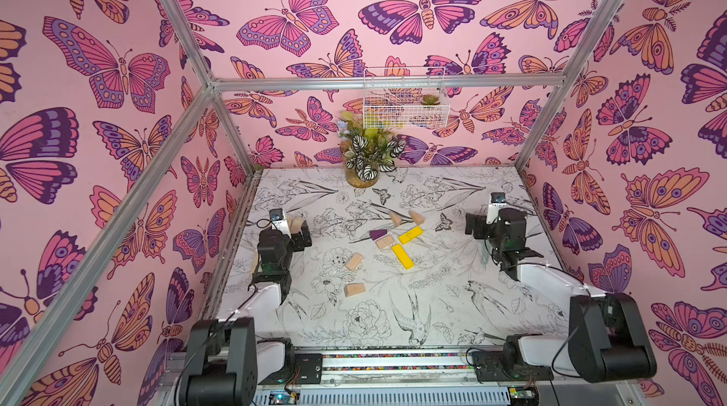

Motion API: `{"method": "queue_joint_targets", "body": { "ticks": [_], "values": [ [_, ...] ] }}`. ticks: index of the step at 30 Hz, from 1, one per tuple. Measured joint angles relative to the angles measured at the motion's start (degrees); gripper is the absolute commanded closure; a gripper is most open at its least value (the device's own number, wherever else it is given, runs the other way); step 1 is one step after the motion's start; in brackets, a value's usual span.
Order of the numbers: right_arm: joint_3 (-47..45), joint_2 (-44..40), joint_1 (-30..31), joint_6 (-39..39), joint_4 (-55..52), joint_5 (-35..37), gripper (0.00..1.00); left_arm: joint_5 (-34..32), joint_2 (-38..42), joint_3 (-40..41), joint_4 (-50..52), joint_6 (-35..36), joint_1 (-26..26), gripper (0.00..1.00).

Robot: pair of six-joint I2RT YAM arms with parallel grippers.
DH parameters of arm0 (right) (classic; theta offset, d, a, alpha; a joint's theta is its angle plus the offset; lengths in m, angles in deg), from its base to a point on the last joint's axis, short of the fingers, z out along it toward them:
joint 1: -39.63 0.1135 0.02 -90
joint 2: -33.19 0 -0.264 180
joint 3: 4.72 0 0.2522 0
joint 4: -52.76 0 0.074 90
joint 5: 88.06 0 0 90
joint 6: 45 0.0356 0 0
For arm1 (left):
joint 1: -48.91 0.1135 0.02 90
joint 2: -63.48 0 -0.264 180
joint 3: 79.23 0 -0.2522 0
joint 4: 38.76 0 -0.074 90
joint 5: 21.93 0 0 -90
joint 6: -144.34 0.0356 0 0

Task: Assemble a small pinwheel with building blocks
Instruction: Move the building block to the center of the board.

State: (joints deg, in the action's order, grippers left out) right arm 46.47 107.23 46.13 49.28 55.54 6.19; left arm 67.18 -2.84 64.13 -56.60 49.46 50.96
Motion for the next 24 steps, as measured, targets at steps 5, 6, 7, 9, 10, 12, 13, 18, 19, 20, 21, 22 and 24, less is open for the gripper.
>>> {"method": "queue_joint_targets", "body": {
  "ticks": [5, 6, 7, 9, 10, 12, 13, 18, 19, 20, 21, 22, 24],
  "values": [
    [5.6, -1.3, 7.5, 2.0, -12.2, -2.0, 0.05, -0.3, 5.9, -0.1, 9.5, -1.3, -1.5, 0.0],
    [6.9, -0.3, 9.6, 2.3, -15.1, -2.2, 0.05, -0.5, 6.7, -0.2, 11.9, -1.6, -1.7, 0.0],
    [8.4, 0.9, 11.8, 2.5, -17.8, -2.3, 0.05, -0.5, 7.3, -0.4, 14.2, -2.0, -1.7, 0.0],
    [11.3, 3.7, 15.9, 3.3, -22.0, -2.4, 0.07, -0.4, 8.2, -1.2, 17.9, -2.8, -1.7, 0.0],
    [13.1, 5.4, 18.1, 3.7, -23.9, -2.4, 0.08, -0.4, 8.5, -1.9, 19.7, -3.6, -1.7, 0.0],
    [16.8, 9.0, 22.1, 4.8, -27.1, -2.3, 0.1, -0.3, 9.0, -3.3, 22.6, -4.9, -1.7, 0.0],
    [18.6, 10.8, 24.0, 5.3, -28.4, -2.1, 0.1, -0.2, 9.3, -4.0, 23.9, -5.8, -1.7, 0.0],
    [28.3, 22.0, 32.3, 8.0, -33.3, -0.3, 0.13, 1.5, 10.4, -5.7, 28.1, -9.1, -2.2, 0.0],
    [30.1, 24.4, 33.6, 8.6, -34.2, 0.0, 0.14, 1.9, 10.8, -5.7, 28.9, -9.6, -2.4, 0.0],
    [31.6, 26.4, 34.5, 9.2, -35.2, 0.2, 0.15, 2.2, 11.0, -5.7, 29.6, -9.8, -2.5, 0.0],
    [33.5, 28.9, 35.5, 9.7, -36.2, 0.5, 0.15, 2.7, 11.2, -5.7, 30.3, -10.3, -2.5, 0.0],
    [35.3, 31.1, 36.2, 10.4, -37.2, 0.7, 0.15, 2.9, 11.5, -5.6, 30.9, -10.7, -2.7, 0.0],
    [38.4, 34.8, 37.2, 11.2, -38.8, 1.0, 0.15, 3.3, 12.1, -5.6, 31.7, -11.1, -2.8, 0.0]
  ]
}}
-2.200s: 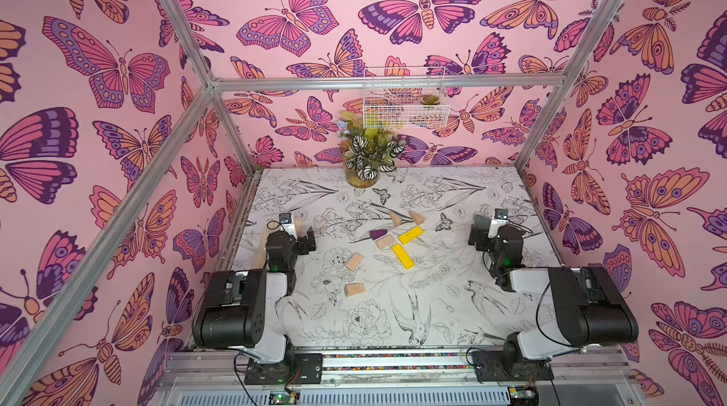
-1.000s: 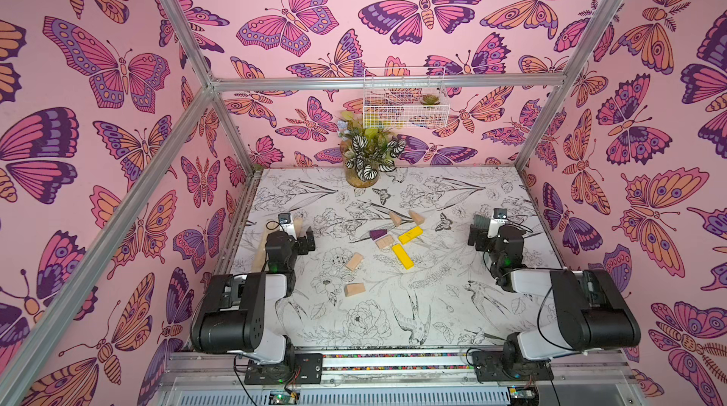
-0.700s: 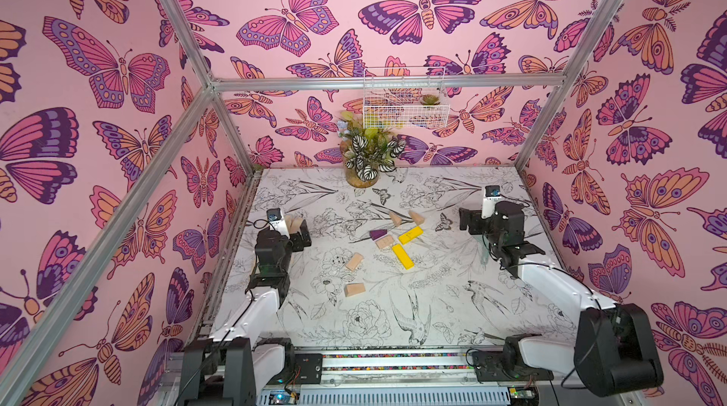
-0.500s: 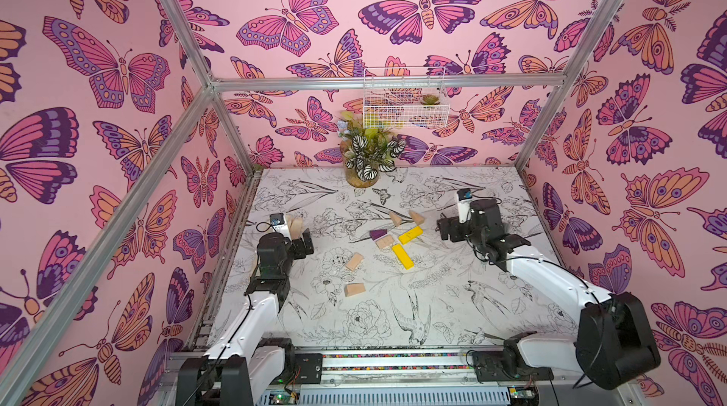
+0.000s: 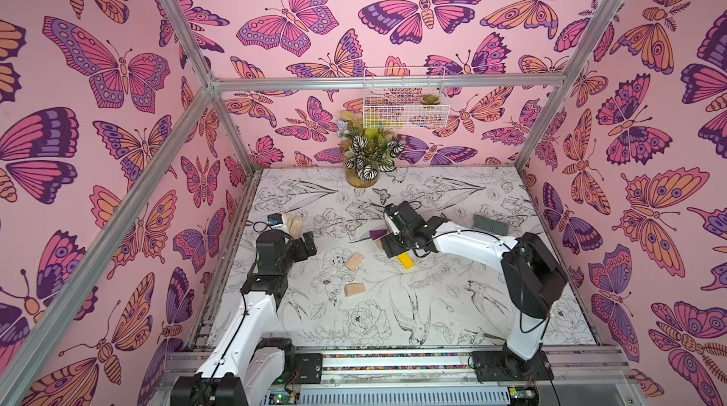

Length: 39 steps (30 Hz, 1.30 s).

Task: Assemble a small pinwheel with building blocks
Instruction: Move the building block to the center of the board.

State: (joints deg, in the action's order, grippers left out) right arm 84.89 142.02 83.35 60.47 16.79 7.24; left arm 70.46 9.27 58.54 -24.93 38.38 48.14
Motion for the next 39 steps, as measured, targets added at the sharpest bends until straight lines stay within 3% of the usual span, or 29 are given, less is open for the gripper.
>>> {"method": "queue_joint_targets", "body": {
  "ticks": [10, 22, 30, 39],
  "values": [
    [11.7, 10.0, 0.7, 1.9, -6.0, 0.2, 0.14, 1.8, 1.4, 0.8, 1.5, -1.2, -0.3, 0.0],
    [16.6, 15.4, 0.7, 2.2, -9.1, 0.4, 0.2, 2.3, 1.8, 1.4, 1.7, -1.7, -0.4, 0.0],
    [15.0, 15.0, 0.7, 3.8, -9.0, 0.1, 0.4, 2.3, 2.1, 1.5, 1.7, -2.3, -0.6, 0.0],
    [1.4, 5.7, 1.2, 7.4, -6.9, -0.3, 0.46, 2.3, 2.4, 2.3, 1.7, -2.6, -1.2, 0.0]
  ]
}}
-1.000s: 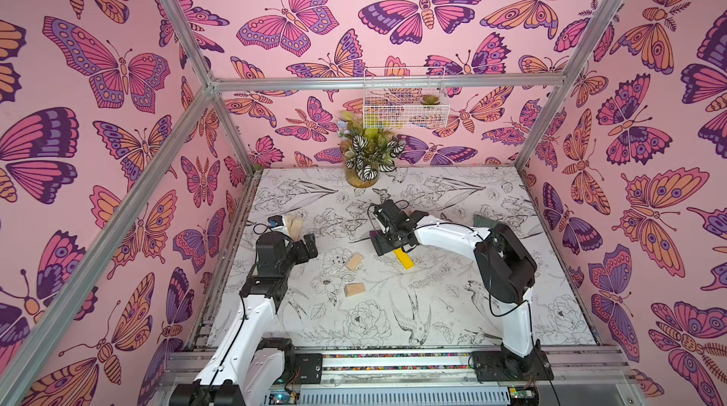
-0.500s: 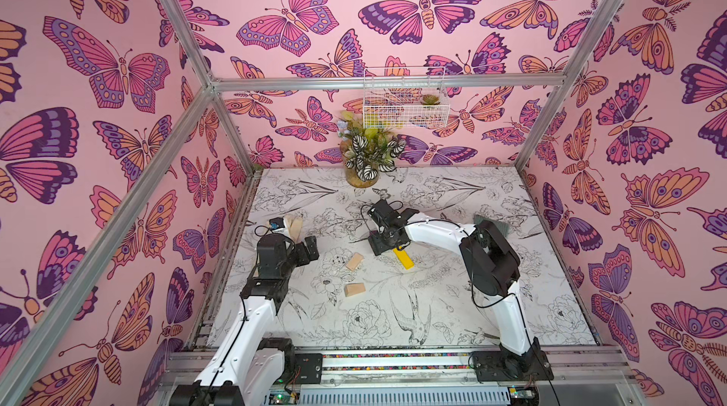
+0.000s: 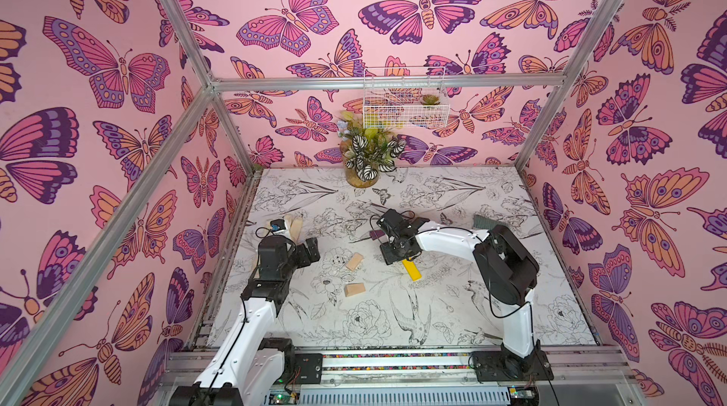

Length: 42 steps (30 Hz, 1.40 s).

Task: Assemble a small pinwheel with building blocks
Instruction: Move the building block to the center of the board.

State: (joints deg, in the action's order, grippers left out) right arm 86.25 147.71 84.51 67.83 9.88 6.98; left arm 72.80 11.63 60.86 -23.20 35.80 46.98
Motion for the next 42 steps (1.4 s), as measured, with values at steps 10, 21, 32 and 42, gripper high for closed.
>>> {"method": "queue_joint_targets", "body": {
  "ticks": [10, 21, 32, 42],
  "values": [
    [-4.1, -3.2, 0.2, 2.4, -0.3, -0.2, 0.46, 0.0, 0.0, 0.2, 0.0, -0.4, 0.0, 0.0],
    [10.6, 7.1, 0.6, 3.1, -2.5, 0.5, 0.39, 0.0, 0.0, 0.2, 0.0, -1.1, -0.3, 0.0],
    [10.9, 7.0, 1.2, 2.4, -3.9, 0.4, 0.15, 0.0, 0.0, 0.3, 0.0, -1.1, -0.3, 0.0],
    [11.8, 0.9, 2.9, -1.7, -7.5, 0.9, 0.1, -1.7, 0.9, 0.2, 1.2, -1.5, -0.3, 0.0]
  ]
}}
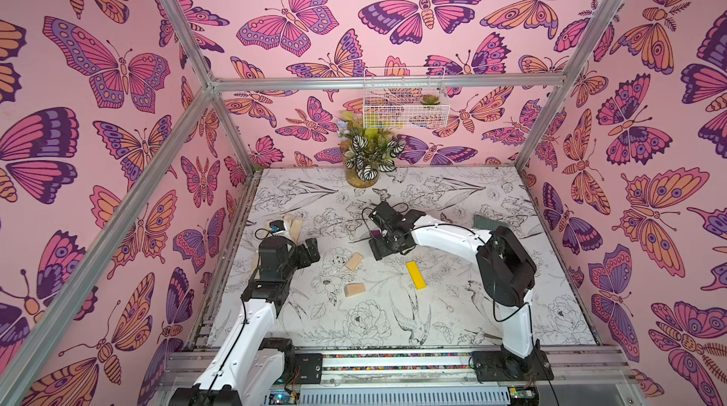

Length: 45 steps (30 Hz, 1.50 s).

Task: Assemble a small pinwheel with building blocks
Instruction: Move the building block to the center of the board, then assemble the building block at the center of the board.

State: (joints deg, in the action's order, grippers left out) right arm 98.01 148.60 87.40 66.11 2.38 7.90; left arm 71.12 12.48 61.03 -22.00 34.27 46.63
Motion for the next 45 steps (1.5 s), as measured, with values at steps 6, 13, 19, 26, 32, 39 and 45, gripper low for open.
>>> {"method": "queue_joint_targets", "body": {
  "ticks": [6, 13, 19, 26, 32, 39, 45],
  "values": [
    [4.1, 0.1, 5.1, -6.6, -0.2, -3.3, 0.1, -1.2, 0.0, -1.4, 3.4, -1.3, 0.2, 0.0],
    [13.0, 9.1, 7.7, -10.8, -1.2, -6.0, 0.1, -1.4, 0.0, -2.2, 5.8, -3.0, 0.9, 0.0],
    [17.0, 15.2, 7.8, -12.4, -4.0, -6.5, 0.1, -1.3, -0.1, -2.2, 6.1, -3.2, 0.9, 0.0],
    [18.8, 17.1, 8.0, -13.0, -5.3, -6.4, 0.16, -1.3, -0.2, -2.2, 6.2, -3.4, 0.9, 0.0],
    [19.2, 17.2, 8.3, -13.1, -5.4, -5.7, 0.35, -1.3, -0.2, -2.2, 6.2, -3.4, 0.9, 0.0],
    [15.4, 15.0, 8.5, -10.1, -3.3, -4.1, 0.48, -1.3, -0.2, -2.2, 6.2, -3.4, 0.9, 0.0],
    [11.2, 12.3, 8.5, -6.5, -2.5, -2.3, 0.51, -0.9, -0.6, -2.2, 6.2, -3.4, 0.9, 0.0]
  ]
}}
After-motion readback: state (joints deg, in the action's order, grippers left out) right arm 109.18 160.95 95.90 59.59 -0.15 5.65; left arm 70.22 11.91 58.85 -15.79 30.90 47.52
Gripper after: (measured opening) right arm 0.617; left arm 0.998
